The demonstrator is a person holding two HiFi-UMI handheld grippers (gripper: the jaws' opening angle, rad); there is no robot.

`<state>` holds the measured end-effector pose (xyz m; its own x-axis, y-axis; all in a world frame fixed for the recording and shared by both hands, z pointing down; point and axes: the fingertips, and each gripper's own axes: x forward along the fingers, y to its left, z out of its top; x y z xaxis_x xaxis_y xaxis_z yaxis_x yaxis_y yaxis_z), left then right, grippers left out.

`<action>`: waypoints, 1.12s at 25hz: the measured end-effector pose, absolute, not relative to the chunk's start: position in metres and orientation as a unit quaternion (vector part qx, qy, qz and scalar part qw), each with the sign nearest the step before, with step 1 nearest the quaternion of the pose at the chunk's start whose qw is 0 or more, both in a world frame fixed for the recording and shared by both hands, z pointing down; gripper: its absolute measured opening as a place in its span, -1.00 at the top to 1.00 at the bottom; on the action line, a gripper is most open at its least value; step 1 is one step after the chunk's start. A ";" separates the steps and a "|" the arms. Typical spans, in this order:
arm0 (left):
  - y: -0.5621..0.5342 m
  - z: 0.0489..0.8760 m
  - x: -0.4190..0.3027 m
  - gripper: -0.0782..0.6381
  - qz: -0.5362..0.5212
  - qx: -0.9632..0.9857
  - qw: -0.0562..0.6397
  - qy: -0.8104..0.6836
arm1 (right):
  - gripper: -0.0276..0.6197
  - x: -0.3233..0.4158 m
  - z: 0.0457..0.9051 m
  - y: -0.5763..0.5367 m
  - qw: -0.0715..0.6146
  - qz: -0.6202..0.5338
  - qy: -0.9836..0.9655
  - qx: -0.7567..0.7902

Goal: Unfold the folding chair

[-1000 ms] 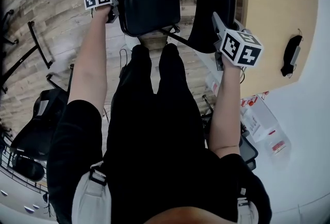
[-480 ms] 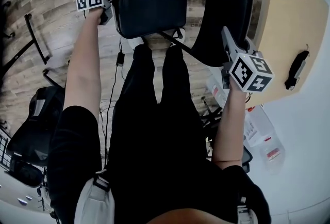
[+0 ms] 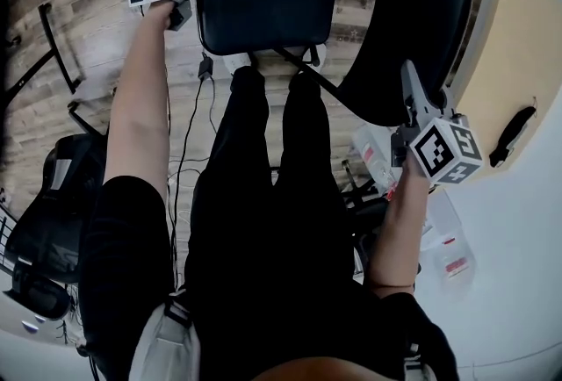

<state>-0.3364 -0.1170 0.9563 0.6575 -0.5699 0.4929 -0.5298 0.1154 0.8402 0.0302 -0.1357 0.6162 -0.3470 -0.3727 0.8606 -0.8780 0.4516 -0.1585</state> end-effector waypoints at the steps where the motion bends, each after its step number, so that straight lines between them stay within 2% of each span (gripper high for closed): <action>1: -0.117 0.958 -0.337 0.08 -0.019 0.666 0.621 -0.413 | 0.64 0.032 0.618 -0.136 0.392 0.322 -0.755 0.415; 28: -0.132 1.017 -0.356 0.06 -0.084 0.671 0.617 -0.402 | 0.64 0.068 0.668 -0.151 0.352 0.358 -0.760 0.412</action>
<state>-0.3561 -0.1323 1.0174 0.6627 -0.6431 0.3837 -0.4362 0.0849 0.8958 0.0679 -0.1507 0.6679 -0.4119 -0.3743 0.8308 -0.8791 0.4033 -0.2541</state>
